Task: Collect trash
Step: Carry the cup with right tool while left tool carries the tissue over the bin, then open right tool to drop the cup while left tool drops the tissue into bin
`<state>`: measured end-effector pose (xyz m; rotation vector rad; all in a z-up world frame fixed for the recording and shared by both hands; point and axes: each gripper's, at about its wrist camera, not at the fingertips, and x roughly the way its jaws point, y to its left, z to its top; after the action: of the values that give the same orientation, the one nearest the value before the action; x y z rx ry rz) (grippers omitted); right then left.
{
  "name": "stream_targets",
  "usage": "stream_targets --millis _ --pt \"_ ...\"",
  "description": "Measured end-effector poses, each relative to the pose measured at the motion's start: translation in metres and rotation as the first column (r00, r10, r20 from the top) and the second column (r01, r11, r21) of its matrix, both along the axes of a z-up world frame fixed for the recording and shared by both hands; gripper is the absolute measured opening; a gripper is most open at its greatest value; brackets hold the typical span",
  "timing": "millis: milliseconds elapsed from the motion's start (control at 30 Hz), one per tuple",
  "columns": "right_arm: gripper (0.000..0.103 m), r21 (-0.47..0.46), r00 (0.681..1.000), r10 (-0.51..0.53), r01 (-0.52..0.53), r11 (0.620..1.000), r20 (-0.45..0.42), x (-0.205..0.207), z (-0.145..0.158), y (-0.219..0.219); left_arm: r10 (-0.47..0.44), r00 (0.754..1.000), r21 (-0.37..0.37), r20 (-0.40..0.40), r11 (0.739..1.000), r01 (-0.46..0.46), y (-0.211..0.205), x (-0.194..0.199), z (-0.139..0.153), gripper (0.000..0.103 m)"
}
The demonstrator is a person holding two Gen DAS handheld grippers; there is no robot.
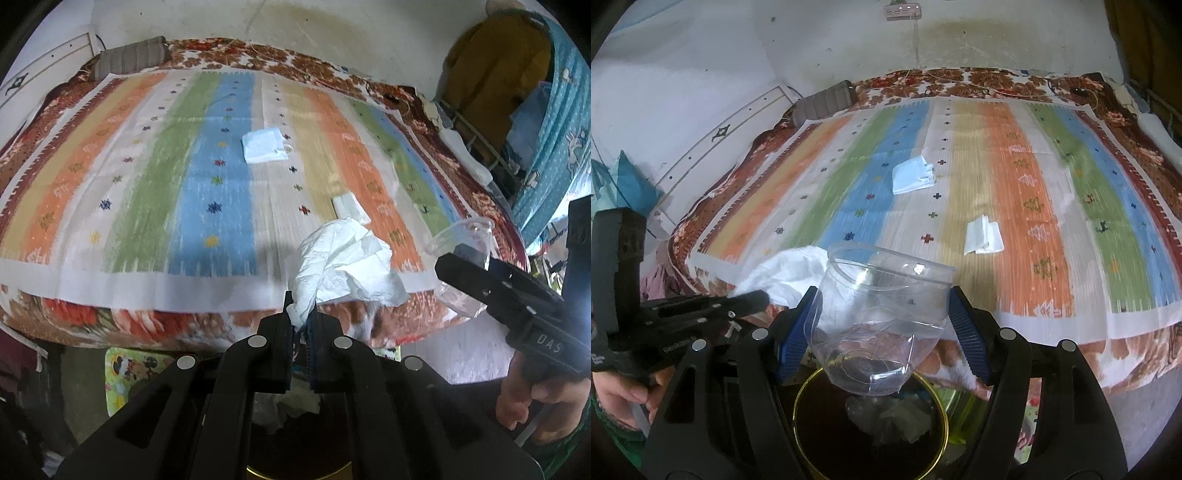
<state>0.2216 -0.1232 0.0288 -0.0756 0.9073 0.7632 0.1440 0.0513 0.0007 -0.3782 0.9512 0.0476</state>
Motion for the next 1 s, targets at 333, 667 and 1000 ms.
stream_targets --millis 333,667,1000 --pt "0.066 -0.005 1.000 0.003 -0.003 1.000 -0.026 -0.025 -0.014 -0.015 0.000 0.999 -0.005 -0.033 1.000 -0.001 -0.017 -0.028 -0.015 0.005" --pt "0.066 -0.039 0.997 0.010 -0.013 0.999 -0.074 -0.049 -0.037 -0.021 0.016 0.996 -0.015 -0.084 1.000 -0.017 -0.028 -0.056 -0.034 0.005" --pt "0.066 -0.066 0.987 -0.009 -0.002 0.998 -0.161 -0.070 -0.067 -0.027 0.038 0.985 -0.022 -0.169 0.999 -0.042 -0.038 -0.071 -0.060 0.005"
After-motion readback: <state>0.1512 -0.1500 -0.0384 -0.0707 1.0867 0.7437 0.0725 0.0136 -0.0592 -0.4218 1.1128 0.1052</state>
